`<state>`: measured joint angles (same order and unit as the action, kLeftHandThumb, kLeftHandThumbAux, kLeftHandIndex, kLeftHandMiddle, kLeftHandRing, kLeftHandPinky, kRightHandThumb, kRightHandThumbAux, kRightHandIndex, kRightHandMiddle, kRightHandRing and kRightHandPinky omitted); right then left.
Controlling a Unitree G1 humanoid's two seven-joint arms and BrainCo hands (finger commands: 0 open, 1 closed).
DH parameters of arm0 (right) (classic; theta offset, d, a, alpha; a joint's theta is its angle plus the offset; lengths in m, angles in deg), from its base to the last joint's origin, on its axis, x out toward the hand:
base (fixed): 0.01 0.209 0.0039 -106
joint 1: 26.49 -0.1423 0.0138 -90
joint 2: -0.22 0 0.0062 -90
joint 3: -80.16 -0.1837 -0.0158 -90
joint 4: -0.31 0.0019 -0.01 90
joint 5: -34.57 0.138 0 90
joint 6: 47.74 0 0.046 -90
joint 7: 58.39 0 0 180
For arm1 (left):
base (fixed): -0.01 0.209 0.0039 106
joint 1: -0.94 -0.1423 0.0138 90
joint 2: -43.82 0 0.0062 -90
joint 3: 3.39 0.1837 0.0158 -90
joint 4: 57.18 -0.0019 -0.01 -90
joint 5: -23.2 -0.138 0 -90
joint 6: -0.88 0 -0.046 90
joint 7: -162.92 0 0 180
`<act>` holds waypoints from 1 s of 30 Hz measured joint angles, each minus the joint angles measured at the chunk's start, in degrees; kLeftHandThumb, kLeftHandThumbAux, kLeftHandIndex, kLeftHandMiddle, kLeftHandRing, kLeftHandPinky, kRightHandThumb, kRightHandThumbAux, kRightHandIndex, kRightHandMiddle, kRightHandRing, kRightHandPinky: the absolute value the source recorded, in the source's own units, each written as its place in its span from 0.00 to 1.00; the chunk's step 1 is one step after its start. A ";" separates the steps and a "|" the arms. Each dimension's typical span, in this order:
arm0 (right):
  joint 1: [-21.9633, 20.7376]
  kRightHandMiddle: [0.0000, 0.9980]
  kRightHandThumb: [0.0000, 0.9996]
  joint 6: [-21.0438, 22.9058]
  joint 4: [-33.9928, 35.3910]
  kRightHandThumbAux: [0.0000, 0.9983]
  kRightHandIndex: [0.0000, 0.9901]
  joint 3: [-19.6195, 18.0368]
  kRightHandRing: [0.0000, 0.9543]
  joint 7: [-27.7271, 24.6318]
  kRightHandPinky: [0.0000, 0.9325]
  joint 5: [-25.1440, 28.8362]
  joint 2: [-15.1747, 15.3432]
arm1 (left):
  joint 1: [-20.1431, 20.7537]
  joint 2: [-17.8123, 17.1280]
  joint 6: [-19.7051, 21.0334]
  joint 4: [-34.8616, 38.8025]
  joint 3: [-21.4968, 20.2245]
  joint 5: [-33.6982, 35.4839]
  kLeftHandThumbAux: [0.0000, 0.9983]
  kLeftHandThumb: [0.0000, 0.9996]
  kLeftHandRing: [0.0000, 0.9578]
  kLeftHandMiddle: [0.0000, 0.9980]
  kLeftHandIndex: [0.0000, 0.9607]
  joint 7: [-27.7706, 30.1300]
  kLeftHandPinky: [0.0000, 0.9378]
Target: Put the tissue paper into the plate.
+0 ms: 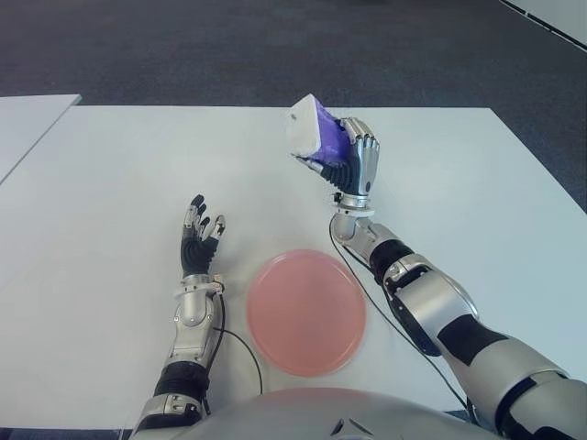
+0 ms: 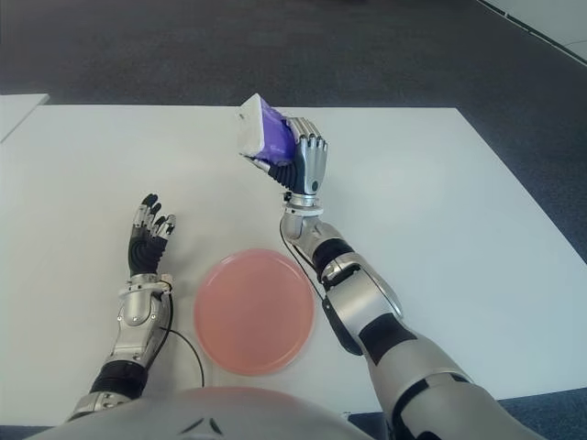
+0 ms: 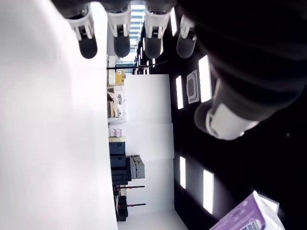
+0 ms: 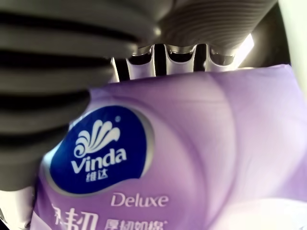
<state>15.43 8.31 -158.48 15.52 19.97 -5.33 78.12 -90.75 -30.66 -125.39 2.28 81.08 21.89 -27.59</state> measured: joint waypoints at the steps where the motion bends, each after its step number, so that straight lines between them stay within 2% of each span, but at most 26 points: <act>1: 0.00 0.54 0.86 -0.08 0.12 0.68 0.40 -0.17 0.92 0.51 0.93 -0.06 -0.07 | 0.03 0.00 -0.03 -0.05 0.00 0.00 0.64 0.19 0.01 0.04 0.09 0.00 0.02; 9: -0.06 0.54 0.86 -0.02 3.08 0.68 0.41 -0.28 0.92 4.60 0.93 -1.71 -0.36 | 0.35 0.03 -0.49 -0.47 -0.09 0.00 0.66 0.19 0.01 0.04 0.09 0.00 0.02; 15: 1.32 0.54 0.86 0.35 11.29 0.68 0.41 1.52 0.92 2.66 0.92 -4.20 -0.19 | 0.71 0.08 -0.88 -0.96 -0.06 -0.03 0.66 0.19 0.00 0.04 0.08 -0.02 0.01; 18: 4.32 0.54 0.86 0.25 18.17 0.68 0.41 2.90 0.91 -0.71 0.91 -5.44 0.53 | 0.86 0.09 -0.97 -1.08 -0.02 -0.11 0.66 0.18 0.00 0.03 0.08 -0.04 0.01; 24: 13.84 0.54 0.86 0.16 33.60 0.67 0.41 5.81 0.89 -9.64 0.89 -8.93 3.44 | 1.12 0.12 -1.04 -1.09 -0.01 -0.35 0.65 0.17 0.00 0.03 0.08 -0.04 0.01; 30: 22.94 0.54 0.86 -3.58 47.44 0.68 0.41 6.52 0.87 -22.91 0.87 -8.10 11.31 | 1.14 0.12 -1.06 -1.08 -0.07 -0.40 0.64 0.17 0.00 0.03 0.08 -0.04 0.01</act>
<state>38.37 4.73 -111.03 22.04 -2.94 -13.43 89.42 -89.61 -30.54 -126.45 1.20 81.01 21.49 -27.63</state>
